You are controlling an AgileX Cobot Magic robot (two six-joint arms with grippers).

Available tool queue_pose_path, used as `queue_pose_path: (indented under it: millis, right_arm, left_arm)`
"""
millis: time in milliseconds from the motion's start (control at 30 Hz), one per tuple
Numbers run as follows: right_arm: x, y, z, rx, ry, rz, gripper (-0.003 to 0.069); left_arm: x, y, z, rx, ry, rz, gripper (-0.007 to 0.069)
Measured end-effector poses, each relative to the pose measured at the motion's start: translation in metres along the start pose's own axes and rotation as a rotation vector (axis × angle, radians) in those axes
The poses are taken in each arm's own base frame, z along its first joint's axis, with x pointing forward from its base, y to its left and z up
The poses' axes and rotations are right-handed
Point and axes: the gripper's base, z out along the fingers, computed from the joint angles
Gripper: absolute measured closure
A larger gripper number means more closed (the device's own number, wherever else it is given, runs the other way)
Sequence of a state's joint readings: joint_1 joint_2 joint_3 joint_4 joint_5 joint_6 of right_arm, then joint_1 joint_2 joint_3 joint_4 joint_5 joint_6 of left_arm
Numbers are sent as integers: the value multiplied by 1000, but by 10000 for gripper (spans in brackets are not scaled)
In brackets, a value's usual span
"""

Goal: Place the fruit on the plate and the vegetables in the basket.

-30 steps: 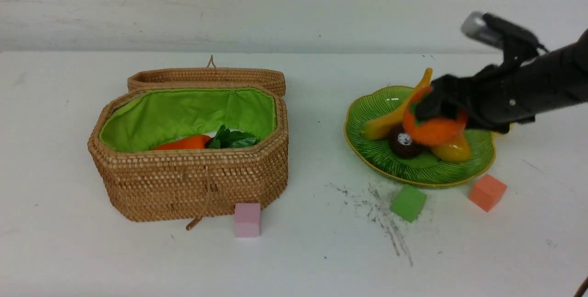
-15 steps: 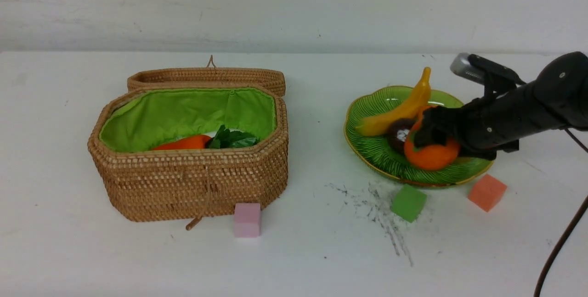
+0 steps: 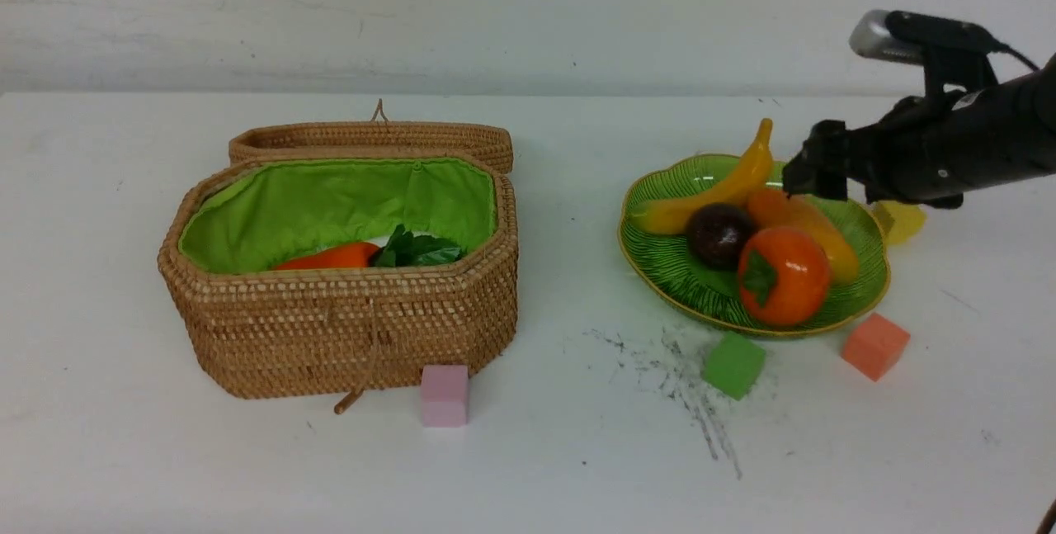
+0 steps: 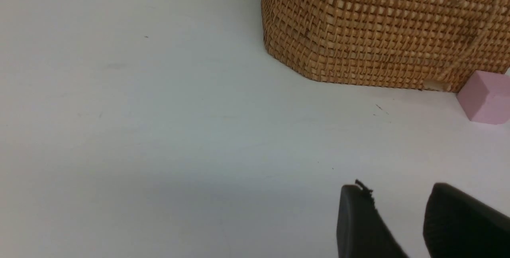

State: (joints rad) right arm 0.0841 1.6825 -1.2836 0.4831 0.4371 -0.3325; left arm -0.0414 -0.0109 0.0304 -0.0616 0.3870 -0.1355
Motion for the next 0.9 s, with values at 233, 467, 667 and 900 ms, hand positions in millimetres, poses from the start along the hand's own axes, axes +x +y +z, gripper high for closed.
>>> queue_pose_path:
  millis: [233,467,667,900]
  right_arm:
    - [-11,20,-88,-16,-5,-156,190]
    - [23,23,-195,153,219,-167,568]
    - [69,30,-257,148,11,-86,667]
    - [120,24,-252,125,-247,-80,667]
  left_arm:
    - [0,0,0,0,0,0,386]
    - [0,0,0,0,0,0,386]
    - [0,0,0,0,0,0,386]
    - [0,0,0,0,0,0,386]
